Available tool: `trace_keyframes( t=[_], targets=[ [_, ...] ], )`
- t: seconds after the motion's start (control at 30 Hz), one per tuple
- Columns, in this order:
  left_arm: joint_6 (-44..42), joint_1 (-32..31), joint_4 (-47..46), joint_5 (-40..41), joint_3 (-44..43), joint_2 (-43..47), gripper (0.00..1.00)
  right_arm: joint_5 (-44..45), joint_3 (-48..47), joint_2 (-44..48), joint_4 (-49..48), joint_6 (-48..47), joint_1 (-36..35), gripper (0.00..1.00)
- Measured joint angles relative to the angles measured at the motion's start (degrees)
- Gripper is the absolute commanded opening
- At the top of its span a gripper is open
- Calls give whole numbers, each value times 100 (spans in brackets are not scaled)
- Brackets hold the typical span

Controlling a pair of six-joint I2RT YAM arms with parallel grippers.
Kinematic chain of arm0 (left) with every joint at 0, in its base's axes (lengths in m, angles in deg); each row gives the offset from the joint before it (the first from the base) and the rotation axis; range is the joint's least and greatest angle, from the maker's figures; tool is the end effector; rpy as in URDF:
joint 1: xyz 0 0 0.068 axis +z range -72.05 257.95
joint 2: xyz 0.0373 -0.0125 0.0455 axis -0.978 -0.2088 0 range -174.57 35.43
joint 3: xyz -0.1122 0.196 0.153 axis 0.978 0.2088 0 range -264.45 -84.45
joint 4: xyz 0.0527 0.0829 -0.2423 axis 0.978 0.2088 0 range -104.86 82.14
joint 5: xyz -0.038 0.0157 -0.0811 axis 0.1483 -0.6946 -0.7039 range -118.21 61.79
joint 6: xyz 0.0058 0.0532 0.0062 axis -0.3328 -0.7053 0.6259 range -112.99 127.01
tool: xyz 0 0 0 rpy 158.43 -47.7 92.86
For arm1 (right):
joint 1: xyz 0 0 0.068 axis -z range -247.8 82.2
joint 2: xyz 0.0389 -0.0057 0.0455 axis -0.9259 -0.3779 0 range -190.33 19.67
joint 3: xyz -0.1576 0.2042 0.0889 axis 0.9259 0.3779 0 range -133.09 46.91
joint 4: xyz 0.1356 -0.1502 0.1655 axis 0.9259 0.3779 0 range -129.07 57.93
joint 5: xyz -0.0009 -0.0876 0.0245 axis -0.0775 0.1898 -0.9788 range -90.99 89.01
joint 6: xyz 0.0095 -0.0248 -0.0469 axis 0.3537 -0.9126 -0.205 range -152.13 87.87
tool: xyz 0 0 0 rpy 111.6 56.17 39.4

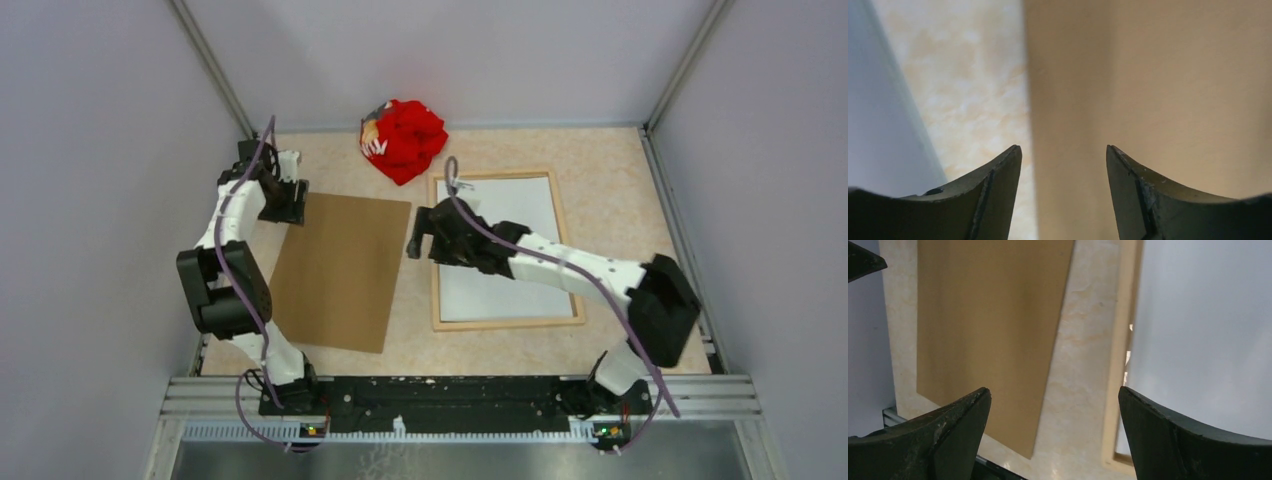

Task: Put the photo into the frame
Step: Adjust the photo in the photo frame, then pick up the photo frame item at the center of the board.

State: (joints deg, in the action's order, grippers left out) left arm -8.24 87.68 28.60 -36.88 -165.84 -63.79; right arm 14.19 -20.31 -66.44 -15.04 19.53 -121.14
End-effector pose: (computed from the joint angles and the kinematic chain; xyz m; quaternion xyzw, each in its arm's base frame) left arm 0.3620 0.0566 0.2604 0.0652 0.9640 -0.0180 0.2572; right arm 0.2061 0.2614 0.2807 0.0394 0.9094 0.2404 0.3371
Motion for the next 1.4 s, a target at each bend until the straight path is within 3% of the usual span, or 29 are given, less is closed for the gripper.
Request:
trace_keyframes(
  t=[0.2,0.57,1.03,1.4],
  targets=[
    [-750,118,-636,1266,1016,802,56,-243,-1143,-1921,-442,197,-243,99],
    [-1412,765,-2096,2441,2107,402,50,-675,-1875,-3119,-697,564,-236,99],
    [-1248,769,-2044,1700,1978,-232,40,-1082,-1755,-3451,-1384,1189,-236,99],
    [-1357,798,-1985,1244,1950,-275,20,-1349,-1685,-3569,-1930,1622,-223,99]
  ],
)
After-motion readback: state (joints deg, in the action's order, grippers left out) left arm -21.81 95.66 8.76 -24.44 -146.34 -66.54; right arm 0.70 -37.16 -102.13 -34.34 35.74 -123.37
